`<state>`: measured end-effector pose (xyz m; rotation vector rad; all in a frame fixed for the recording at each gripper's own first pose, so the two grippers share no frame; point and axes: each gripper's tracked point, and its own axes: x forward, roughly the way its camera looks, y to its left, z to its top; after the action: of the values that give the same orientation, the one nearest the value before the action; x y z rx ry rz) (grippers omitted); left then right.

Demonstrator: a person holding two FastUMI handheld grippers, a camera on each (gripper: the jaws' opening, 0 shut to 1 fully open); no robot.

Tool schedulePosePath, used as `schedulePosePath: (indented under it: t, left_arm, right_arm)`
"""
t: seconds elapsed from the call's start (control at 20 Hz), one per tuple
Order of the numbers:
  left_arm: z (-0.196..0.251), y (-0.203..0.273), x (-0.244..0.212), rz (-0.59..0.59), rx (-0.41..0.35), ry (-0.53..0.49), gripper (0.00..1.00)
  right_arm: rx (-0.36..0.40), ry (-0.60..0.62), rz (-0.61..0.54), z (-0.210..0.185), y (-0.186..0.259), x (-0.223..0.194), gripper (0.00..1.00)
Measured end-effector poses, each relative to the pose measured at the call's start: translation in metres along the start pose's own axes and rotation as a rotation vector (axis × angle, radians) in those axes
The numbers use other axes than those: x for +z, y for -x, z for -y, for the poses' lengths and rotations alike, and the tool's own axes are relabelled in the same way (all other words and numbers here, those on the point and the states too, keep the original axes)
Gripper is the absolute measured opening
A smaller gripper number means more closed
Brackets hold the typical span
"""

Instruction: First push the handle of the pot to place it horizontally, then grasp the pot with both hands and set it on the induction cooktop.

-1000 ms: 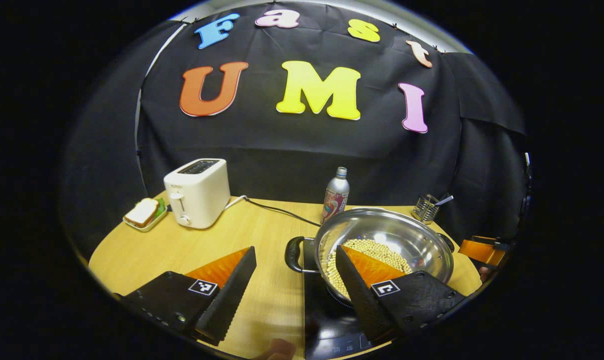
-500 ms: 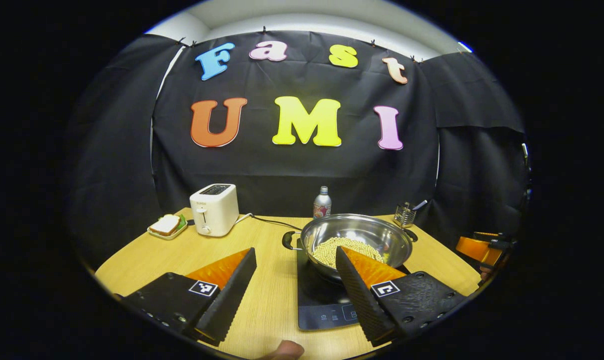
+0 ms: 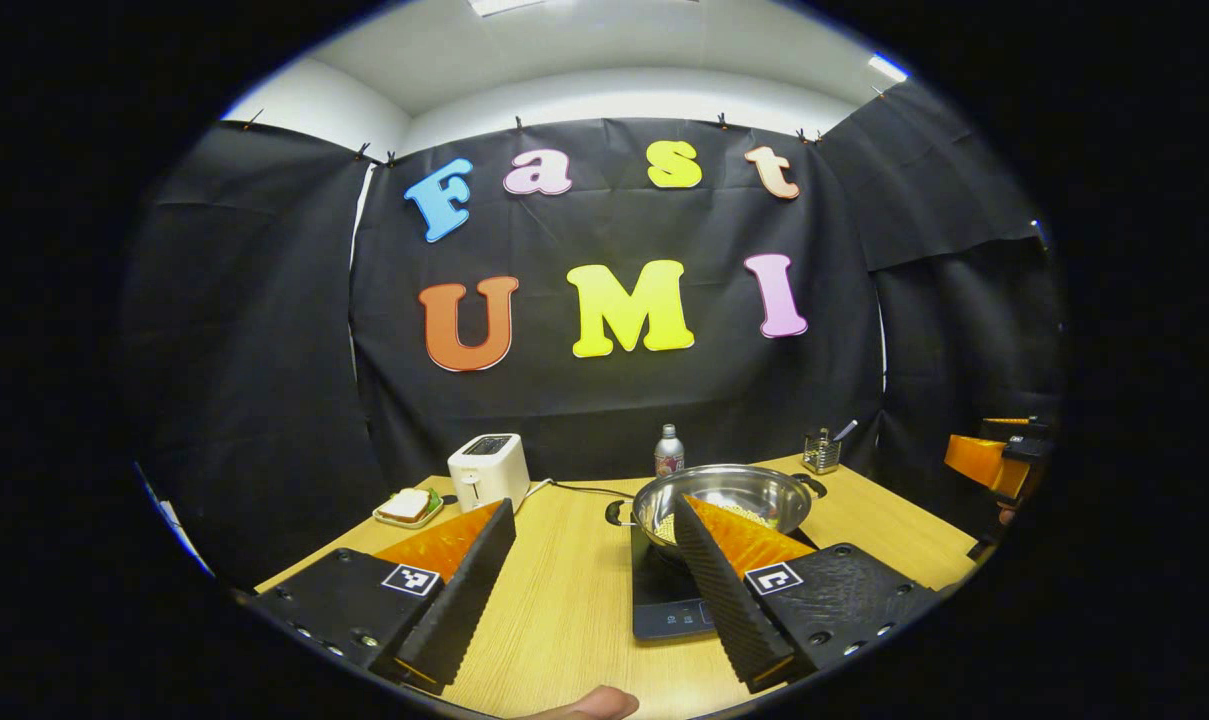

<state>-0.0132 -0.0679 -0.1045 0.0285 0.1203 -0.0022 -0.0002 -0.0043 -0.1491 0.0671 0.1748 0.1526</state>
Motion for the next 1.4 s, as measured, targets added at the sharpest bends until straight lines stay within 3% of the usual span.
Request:
schedulePosePath:
  t: [0.05,0.1,0.15,0.2,0.6,0.65,0.7,0.9,1.15,1.4]
  left_arm:
    - [0.001,0.003,-0.002,-0.015,-0.008,0.014,0.96]
    - [0.000,0.013,-0.009,-0.049,-0.008,0.030,0.89]
    - [-0.002,0.022,-0.013,-0.072,-0.007,0.044,0.96]
    - [-0.005,0.030,-0.010,-0.072,-0.003,0.050,0.97]
    - [-0.023,0.075,0.037,0.054,0.027,0.021,0.96]
    - [-0.024,0.081,0.046,0.079,0.028,0.018,1.00]
    - [-0.025,0.088,0.052,0.101,0.028,0.013,0.96]
    - [-0.026,0.100,0.073,0.180,0.044,0.015,0.96]
    - [-0.024,0.101,0.075,0.207,0.036,0.054,0.96]
    - [-0.019,0.100,0.075,0.217,0.023,0.067,0.96]
  right_arm:
    - [0.002,-0.004,0.008,-0.002,0.007,0.006,0.96]
    - [0.003,-0.003,0.020,-0.004,0.013,0.012,0.96]
    - [0.000,-0.001,0.030,-0.006,0.019,0.017,0.96]
    - [-0.005,0.004,0.046,-0.007,0.025,0.023,0.96]
    - [-0.026,0.032,0.112,-0.019,0.074,0.055,0.96]
    - [-0.030,0.041,0.121,-0.018,0.079,0.059,0.96]
    - [-0.040,0.044,0.131,-0.015,0.085,0.063,0.96]
    - [-0.037,0.059,0.190,-0.018,0.109,0.081,0.96]
    - [-0.055,0.084,0.272,-0.013,0.126,0.096,0.98]
    - [-0.055,0.091,0.279,-0.012,0.126,0.094,0.96]
